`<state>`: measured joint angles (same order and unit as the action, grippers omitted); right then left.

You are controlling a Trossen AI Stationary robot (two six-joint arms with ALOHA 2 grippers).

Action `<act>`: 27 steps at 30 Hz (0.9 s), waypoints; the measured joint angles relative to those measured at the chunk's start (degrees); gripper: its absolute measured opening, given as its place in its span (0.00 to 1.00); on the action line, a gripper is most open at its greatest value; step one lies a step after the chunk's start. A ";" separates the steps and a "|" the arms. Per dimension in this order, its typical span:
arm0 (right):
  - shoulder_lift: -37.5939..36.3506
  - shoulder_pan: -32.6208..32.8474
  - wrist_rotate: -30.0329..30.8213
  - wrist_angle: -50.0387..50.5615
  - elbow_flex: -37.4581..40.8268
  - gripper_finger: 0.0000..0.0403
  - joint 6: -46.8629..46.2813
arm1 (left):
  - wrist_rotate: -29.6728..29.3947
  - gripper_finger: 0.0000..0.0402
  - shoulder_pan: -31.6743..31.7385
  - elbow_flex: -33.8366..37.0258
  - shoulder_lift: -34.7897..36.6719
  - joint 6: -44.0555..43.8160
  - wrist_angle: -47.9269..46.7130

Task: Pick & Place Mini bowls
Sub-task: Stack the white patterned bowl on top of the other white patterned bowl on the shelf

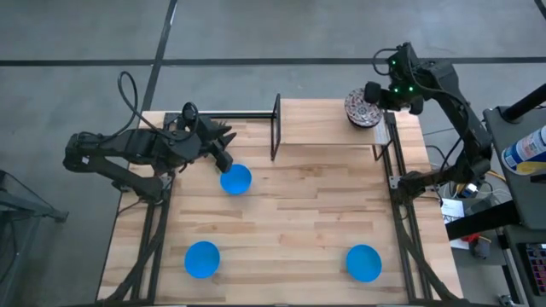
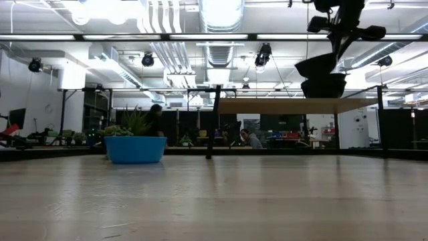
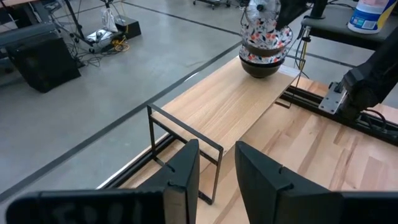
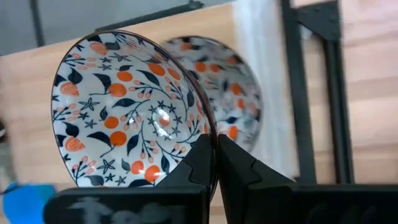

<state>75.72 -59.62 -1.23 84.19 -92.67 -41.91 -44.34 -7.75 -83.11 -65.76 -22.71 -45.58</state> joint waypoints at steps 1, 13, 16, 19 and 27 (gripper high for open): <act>-0.55 -0.02 0.61 -0.06 0.89 0.02 -1.15 | -0.02 0.24 -0.01 0.00 0.00 -0.01 0.01; -5.04 -0.06 1.84 -6.08 10.60 0.02 -9.98 | -0.02 0.24 -0.01 0.00 0.00 0.36 -0.02; -5.28 -0.06 1.88 -6.76 11.92 0.02 -11.07 | -0.03 0.24 -0.02 0.00 0.00 0.54 -0.04; -5.15 -0.06 1.99 -6.93 13.20 0.02 -11.26 | -0.04 0.24 0.00 0.00 0.00 0.62 -0.07; -4.61 -0.08 2.21 -7.50 14.94 0.04 -10.65 | -0.04 0.24 -0.01 0.00 0.00 1.66 -0.44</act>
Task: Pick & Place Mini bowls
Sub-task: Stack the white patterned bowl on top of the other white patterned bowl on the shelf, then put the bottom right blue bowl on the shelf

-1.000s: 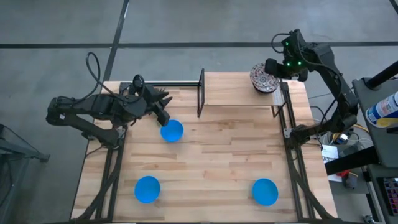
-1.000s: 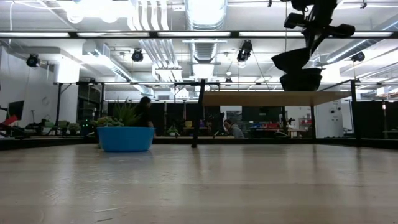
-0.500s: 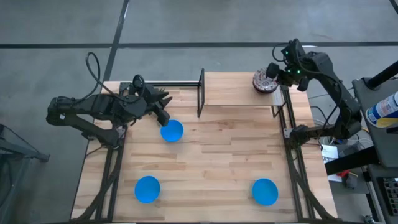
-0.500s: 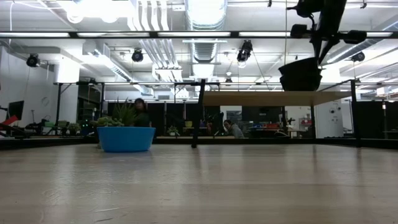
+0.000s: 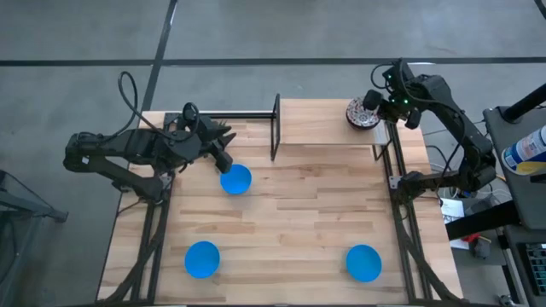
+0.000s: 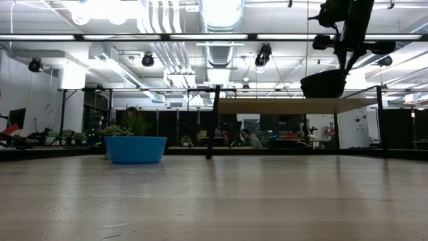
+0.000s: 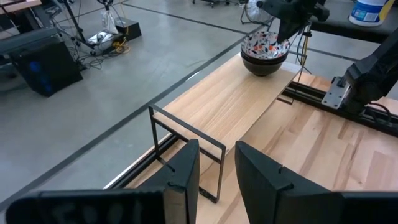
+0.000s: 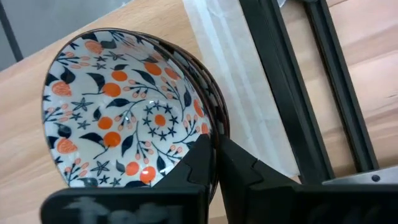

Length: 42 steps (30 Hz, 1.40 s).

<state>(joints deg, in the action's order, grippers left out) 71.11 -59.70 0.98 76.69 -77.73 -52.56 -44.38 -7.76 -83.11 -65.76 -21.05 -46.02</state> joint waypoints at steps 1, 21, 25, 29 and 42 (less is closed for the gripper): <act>0.00 0.02 0.44 0.03 0.05 0.05 -0.01 | 0.01 0.24 0.01 0.00 0.00 0.05 0.00; -3.14 0.06 2.07 -3.00 -0.58 0.38 6.76 | 0.00 0.24 0.01 0.00 0.00 0.08 -0.48; -5.61 0.33 0.91 -3.18 -0.81 0.38 9.09 | 0.00 0.24 -0.01 0.00 0.00 0.10 -0.48; -8.48 2.81 -3.28 -3.20 -0.81 0.38 13.90 | 0.57 0.24 0.01 0.00 0.00 0.10 -0.48; -14.01 17.21 -16.29 -1.94 -0.77 0.35 14.30 | 1.29 0.24 0.01 0.00 0.00 1.43 -0.46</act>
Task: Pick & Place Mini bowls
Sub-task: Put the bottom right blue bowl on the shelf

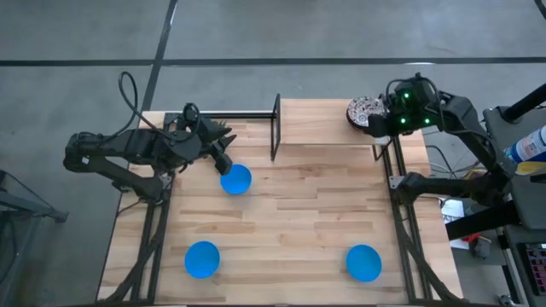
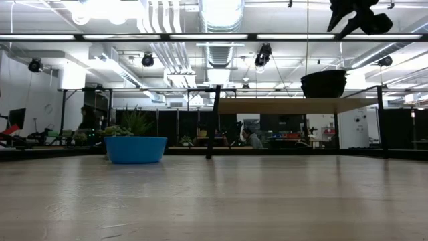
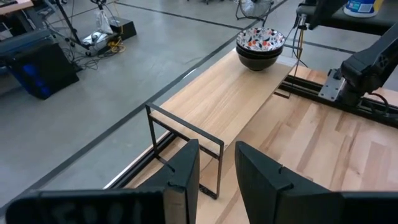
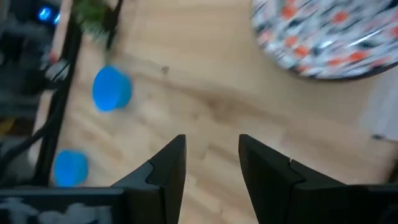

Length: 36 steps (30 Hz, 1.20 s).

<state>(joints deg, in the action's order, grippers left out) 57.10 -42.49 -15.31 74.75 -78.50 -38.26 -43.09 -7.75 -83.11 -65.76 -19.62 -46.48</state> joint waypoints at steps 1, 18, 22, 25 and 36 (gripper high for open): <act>-0.01 1.35 -0.97 0.04 0.00 0.34 -0.09 | 0.00 0.24 0.01 0.00 0.00 0.00 0.00; 10.61 40.75 -2.58 -0.05 0.31 0.33 -7.36 | 2.29 0.24 0.01 0.00 0.00 -2.32 0.04; 14.46 48.01 -2.71 -0.07 0.31 0.33 -8.24 | 2.32 0.24 -0.01 0.00 0.00 -2.32 0.04; 17.29 52.55 -2.27 -0.01 0.31 0.33 -8.31 | 2.33 0.24 0.01 0.00 0.00 -2.59 0.04; 25.82 65.98 -1.20 1.29 0.42 0.32 -8.58 | 3.39 0.24 -0.01 0.00 0.00 -3.06 0.07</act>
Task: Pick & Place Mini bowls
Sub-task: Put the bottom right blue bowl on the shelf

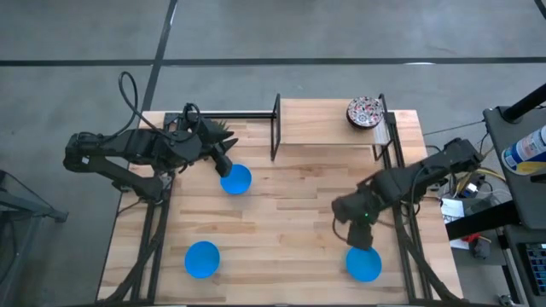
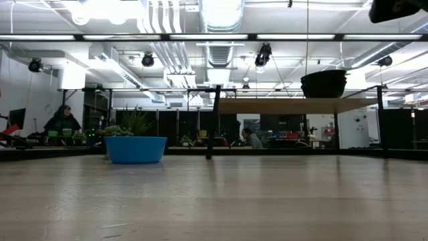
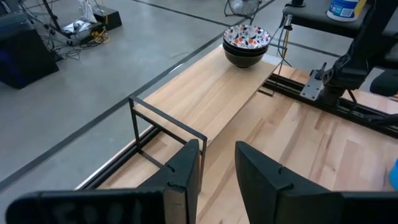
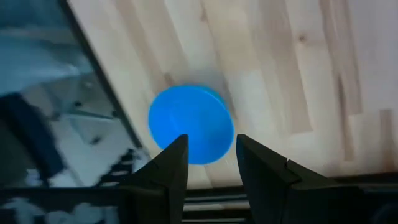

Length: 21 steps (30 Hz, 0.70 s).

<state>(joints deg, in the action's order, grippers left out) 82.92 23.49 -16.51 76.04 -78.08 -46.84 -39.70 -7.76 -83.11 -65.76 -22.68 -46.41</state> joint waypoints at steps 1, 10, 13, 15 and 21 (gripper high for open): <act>0.58 0.88 0.29 0.44 0.22 0.32 -0.06 | 0.01 0.24 0.02 0.00 0.00 -0.07 0.00; 4.04 7.95 2.13 0.20 5.31 0.32 -0.48 | 0.31 0.24 0.00 0.00 0.00 -0.55 -0.02; 4.46 9.08 2.69 -0.41 7.90 0.32 -1.65 | 1.26 0.24 0.02 0.00 0.00 -1.50 -0.02; 4.57 9.58 2.74 -0.60 9.66 0.32 -3.01 | 1.62 0.24 0.02 0.00 -0.02 -2.04 -0.02; 3.81 10.16 2.08 -7.87 15.44 0.32 -7.20 | 2.74 0.24 0.02 0.00 -0.02 -3.29 -0.02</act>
<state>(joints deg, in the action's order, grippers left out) 86.73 33.65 -14.43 68.17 -62.64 -54.03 -36.95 -7.75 -83.11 -65.78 -25.97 -46.44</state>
